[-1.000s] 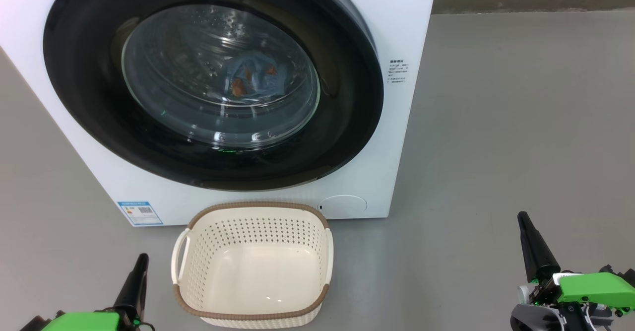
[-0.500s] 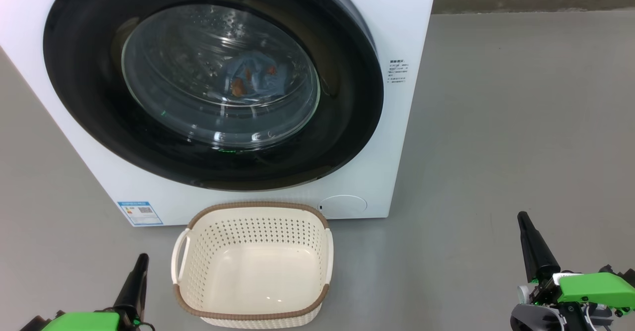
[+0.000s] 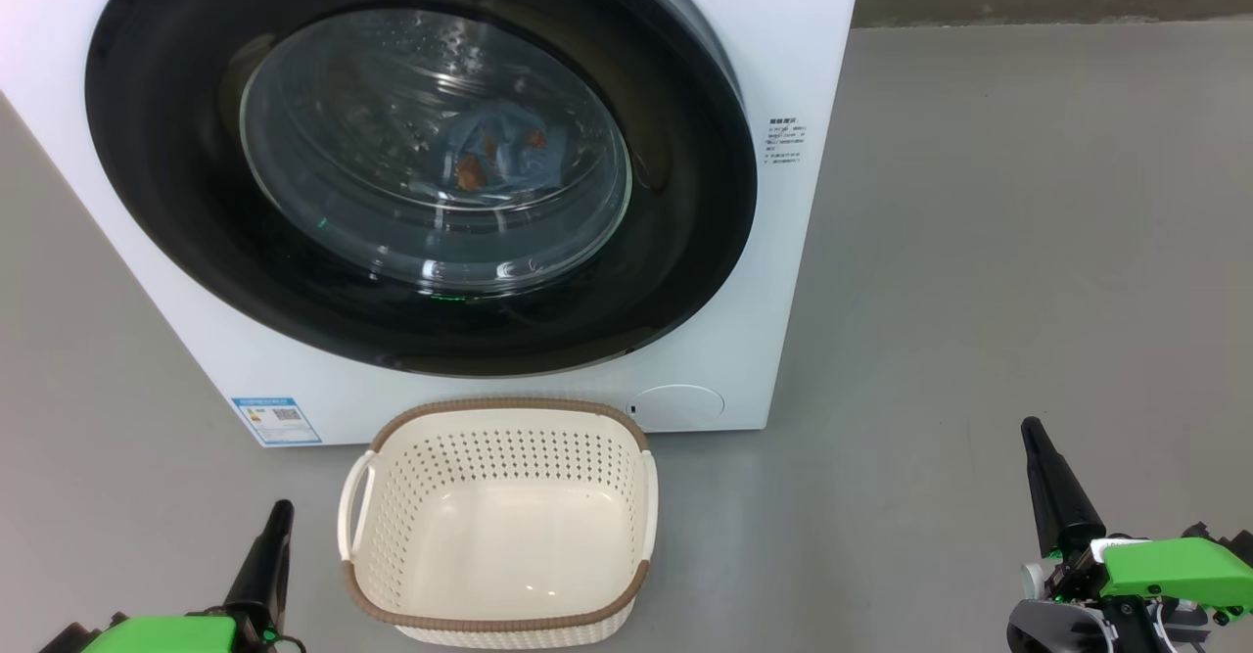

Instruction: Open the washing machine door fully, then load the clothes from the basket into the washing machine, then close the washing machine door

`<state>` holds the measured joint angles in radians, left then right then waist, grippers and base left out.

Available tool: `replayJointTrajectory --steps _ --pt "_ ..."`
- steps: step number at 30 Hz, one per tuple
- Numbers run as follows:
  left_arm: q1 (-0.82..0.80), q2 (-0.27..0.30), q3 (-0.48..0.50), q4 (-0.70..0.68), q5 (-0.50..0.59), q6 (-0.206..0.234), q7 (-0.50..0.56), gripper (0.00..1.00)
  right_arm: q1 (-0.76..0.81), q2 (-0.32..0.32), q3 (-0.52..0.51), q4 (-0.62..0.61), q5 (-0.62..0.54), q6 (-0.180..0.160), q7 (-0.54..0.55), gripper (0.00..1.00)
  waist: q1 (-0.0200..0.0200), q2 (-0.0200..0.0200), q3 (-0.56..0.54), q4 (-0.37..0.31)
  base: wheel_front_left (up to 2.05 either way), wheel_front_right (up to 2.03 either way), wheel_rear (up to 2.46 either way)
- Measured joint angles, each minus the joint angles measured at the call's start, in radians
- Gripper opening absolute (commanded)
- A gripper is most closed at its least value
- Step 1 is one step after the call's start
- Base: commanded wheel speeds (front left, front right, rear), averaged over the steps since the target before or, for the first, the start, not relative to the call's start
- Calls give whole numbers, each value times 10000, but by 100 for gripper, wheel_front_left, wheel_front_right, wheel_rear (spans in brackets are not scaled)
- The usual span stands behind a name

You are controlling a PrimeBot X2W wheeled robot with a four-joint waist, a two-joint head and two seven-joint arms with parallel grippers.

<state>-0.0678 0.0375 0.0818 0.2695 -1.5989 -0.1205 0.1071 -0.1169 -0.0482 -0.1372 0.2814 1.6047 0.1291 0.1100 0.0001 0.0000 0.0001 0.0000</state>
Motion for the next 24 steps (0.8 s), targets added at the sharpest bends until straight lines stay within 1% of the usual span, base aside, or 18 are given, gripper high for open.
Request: replayJointTrajectory --steps 24 --pt "0 0 0 0 0 0 0 0 2 2 0 0 0 0 0 0 0 0 0 0 0 0 0"
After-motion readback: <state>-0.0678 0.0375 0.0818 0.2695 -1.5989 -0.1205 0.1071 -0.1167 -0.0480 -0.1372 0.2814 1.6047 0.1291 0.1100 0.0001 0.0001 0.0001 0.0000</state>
